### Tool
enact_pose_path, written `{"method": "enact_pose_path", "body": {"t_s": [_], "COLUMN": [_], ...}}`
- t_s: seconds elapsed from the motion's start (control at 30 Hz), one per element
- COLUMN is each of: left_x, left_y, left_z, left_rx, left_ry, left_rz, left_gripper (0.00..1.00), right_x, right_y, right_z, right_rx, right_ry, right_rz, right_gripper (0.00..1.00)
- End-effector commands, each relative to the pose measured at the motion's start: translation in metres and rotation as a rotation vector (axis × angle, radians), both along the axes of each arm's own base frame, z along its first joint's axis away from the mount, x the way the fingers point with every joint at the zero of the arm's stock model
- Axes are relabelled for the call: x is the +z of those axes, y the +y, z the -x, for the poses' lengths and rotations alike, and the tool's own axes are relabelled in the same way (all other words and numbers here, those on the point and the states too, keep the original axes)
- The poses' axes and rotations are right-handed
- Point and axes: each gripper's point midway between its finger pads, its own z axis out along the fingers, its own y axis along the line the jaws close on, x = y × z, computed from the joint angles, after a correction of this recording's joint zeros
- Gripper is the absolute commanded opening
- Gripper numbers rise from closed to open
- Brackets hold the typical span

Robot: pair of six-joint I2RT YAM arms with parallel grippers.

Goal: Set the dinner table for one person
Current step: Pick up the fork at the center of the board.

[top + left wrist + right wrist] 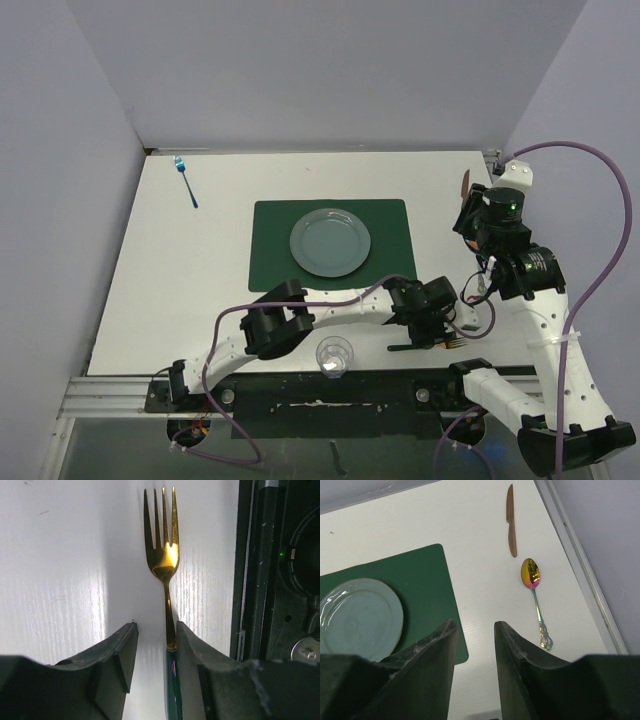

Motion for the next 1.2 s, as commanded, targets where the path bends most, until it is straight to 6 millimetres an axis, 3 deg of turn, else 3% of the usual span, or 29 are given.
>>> {"method": "enact_pose_path", "body": {"t_s": [0.0, 0.3, 0.57, 0.7, 0.77, 0.87, 0.97, 1.17], "left_x": [-0.027, -0.051, -0.079, -0.088, -0.089, -0.091, -0.091, -0.064], "left_y": [0.018, 0.033, 0.042, 0.046, 0.047, 0.047, 0.046, 0.036], "left_z": [0.006, 0.013, 0.013, 0.009, 0.008, 0.007, 0.002, -0.028], "left_rx": [-0.050, -0.058, -0.060, -0.041, -0.033, -0.021, -0.001, 0.137], "left_ry": [0.023, 0.057, 0.066, 0.056, 0.055, 0.056, 0.042, -0.050], "left_rz": [-0.105, -0.163, -0.222, -0.246, -0.248, -0.247, -0.240, -0.107], "left_gripper": [0.34, 0.34, 0.28, 0.12, 0.00, 0.00, 0.00, 0.00], "right_x": [0.019, 0.024, 0.049, 0.069, 0.078, 0.082, 0.074, 0.057], "right_y": [-0.005, -0.011, -0.011, -0.004, -0.002, -0.003, -0.004, -0.004], "right_z": [0.000, 0.005, 0.022, 0.032, 0.036, 0.039, 0.037, 0.031], "right_rx": [-0.012, -0.046, -0.036, 0.009, 0.023, 0.023, 0.012, 0.007], "right_ry": [-0.064, -0.101, -0.195, -0.275, -0.306, -0.318, -0.293, -0.251], "right_rz": [0.012, 0.012, -0.031, -0.076, -0.089, -0.089, -0.078, -0.069], "right_gripper": [0.36, 0.37, 0.39, 0.40, 0.42, 0.43, 0.43, 0.43]}}
